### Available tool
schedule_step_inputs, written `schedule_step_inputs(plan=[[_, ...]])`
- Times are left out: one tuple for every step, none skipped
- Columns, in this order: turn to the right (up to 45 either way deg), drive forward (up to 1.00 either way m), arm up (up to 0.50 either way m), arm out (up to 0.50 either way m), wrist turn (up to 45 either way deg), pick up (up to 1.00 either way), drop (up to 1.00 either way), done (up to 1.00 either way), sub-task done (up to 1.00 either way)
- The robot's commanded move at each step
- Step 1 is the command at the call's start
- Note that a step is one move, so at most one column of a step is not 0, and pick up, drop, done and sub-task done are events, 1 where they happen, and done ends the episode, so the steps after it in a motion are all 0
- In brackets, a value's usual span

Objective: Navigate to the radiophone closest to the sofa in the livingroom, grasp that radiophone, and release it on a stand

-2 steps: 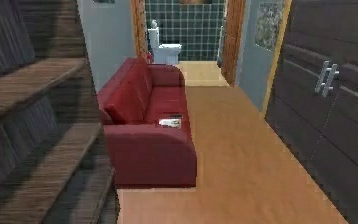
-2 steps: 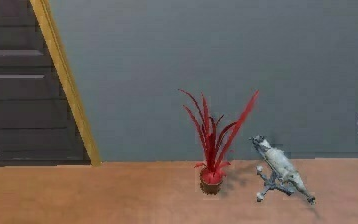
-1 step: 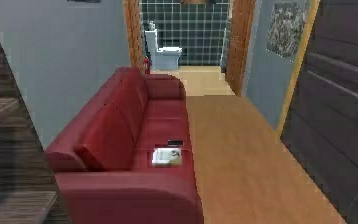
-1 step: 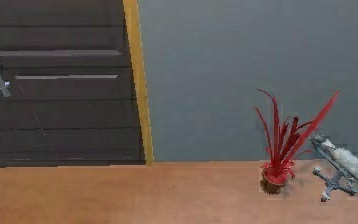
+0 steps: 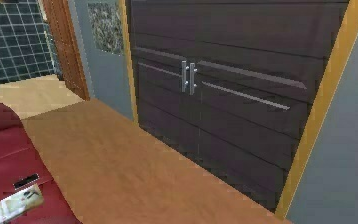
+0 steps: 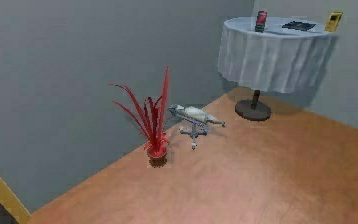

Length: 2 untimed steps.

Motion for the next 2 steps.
schedule_step_inputs(plan=[[3.0, 0.0, 0.0, 0.0, 0.0, 0.0, 0.0, 0.0, 0.0], [0.0, 0.95, 0.0, 0.0, 0.0, 0.0, 0.0, 0.0, 0.0]])
